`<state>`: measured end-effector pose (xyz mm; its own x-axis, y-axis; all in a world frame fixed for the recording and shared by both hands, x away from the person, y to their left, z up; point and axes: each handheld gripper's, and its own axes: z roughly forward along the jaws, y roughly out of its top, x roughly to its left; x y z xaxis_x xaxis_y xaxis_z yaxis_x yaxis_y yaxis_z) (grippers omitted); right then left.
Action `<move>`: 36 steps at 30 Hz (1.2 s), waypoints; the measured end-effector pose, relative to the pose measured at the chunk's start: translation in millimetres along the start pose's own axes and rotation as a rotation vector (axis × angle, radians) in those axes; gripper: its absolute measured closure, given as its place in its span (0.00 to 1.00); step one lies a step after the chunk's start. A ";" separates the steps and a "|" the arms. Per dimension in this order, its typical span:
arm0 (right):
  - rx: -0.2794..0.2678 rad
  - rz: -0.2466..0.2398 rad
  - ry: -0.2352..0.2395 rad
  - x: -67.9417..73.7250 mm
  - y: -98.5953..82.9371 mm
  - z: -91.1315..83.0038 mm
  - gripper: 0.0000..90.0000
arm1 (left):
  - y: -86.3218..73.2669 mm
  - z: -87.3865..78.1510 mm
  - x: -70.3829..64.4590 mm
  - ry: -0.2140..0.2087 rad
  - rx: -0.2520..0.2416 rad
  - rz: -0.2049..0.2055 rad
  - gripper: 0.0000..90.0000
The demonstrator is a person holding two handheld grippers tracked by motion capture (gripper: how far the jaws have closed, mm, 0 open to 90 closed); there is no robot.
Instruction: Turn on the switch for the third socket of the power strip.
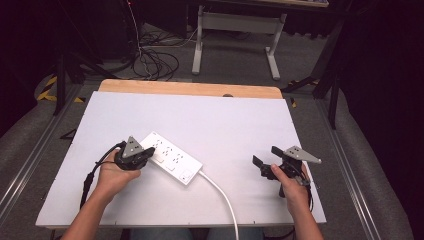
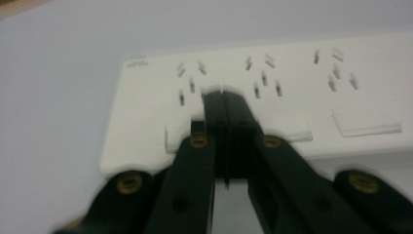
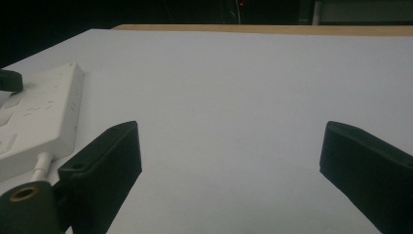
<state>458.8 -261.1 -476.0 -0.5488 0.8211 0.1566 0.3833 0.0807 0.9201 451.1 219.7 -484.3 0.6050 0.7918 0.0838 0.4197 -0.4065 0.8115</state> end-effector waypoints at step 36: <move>-0.012 -0.020 0.078 0.9 18.1 28.3 0.10 | -24.8 -75.1 22.6 0.261 -0.265 -0.159 1.00</move>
<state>486.3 -242.9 -469.4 -0.6130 0.7727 0.1650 0.3629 0.0898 0.9275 403.5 281.9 -459.1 0.3405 0.9383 0.0611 0.2843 -0.1647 0.9445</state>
